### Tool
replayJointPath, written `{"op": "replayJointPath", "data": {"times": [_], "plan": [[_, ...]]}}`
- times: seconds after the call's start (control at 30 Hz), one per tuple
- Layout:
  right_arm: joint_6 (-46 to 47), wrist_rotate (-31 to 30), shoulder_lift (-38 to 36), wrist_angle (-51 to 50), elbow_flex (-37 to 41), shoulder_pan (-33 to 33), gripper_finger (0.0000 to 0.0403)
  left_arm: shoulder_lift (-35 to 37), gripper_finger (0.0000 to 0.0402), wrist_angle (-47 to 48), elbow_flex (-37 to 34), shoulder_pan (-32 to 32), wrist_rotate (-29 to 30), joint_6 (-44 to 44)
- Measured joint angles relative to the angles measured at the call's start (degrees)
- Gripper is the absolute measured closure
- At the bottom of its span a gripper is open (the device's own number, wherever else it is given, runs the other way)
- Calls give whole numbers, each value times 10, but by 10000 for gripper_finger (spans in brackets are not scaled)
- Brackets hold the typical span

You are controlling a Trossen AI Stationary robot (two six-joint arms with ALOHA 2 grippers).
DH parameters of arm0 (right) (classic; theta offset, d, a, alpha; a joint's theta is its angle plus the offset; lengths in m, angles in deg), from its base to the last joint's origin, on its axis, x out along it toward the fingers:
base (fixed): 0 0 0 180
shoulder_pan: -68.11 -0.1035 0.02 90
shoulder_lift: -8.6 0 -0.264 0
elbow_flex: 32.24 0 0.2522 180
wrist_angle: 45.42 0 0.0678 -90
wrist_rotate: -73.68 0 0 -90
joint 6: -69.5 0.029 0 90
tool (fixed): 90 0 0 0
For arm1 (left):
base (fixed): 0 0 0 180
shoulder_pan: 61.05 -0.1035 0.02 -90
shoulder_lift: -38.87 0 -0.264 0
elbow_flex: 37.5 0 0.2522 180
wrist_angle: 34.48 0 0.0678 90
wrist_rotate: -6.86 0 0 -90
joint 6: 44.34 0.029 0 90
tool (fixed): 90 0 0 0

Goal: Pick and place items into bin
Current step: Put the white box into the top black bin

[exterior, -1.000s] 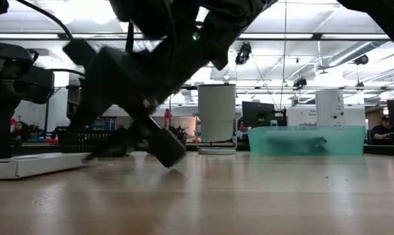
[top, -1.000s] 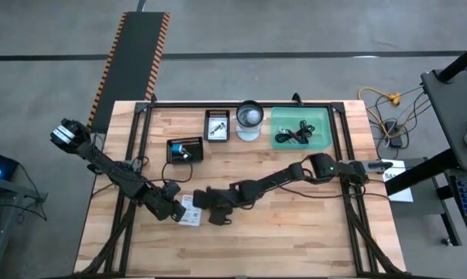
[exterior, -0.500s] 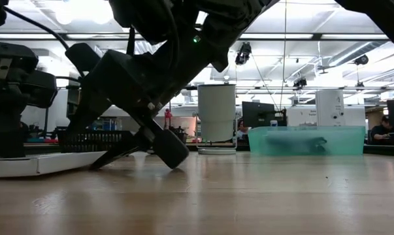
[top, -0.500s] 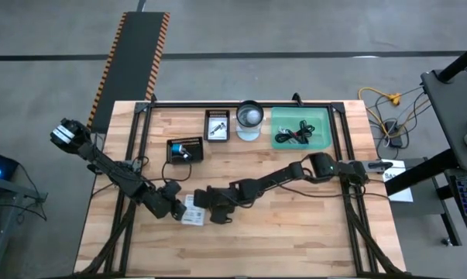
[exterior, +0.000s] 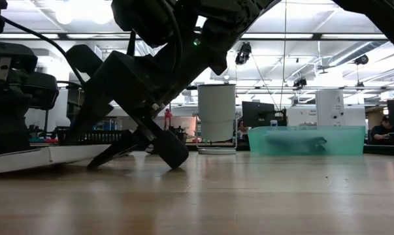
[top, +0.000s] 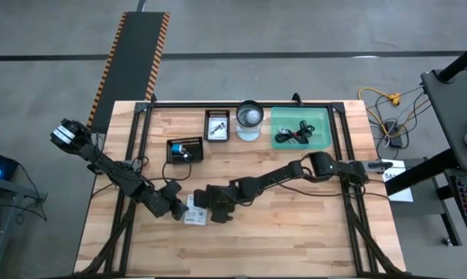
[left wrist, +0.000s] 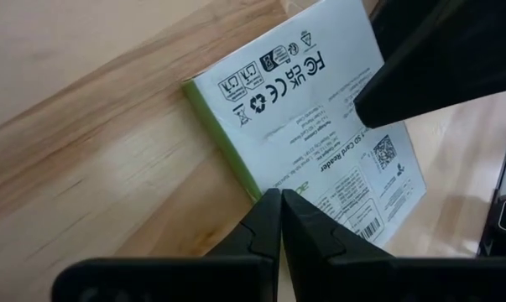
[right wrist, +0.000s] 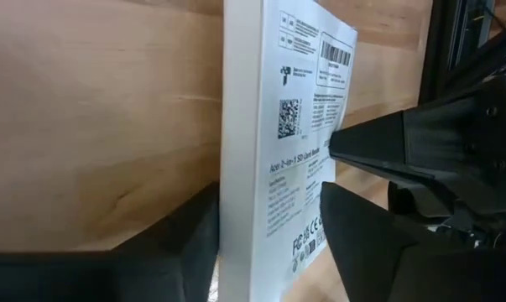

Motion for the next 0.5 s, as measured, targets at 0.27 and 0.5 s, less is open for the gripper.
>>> {"op": "replayJointPath", "data": {"times": [0.27, 0.5], "plan": [[3, -27, 0, 8, 0, -1, 315, 2, 401, -9, -3, 0, 1, 28], [3, -67, -4, 12, -2, -3, 376, 42, 401, -38, -6, 0, 0, 131]]}}
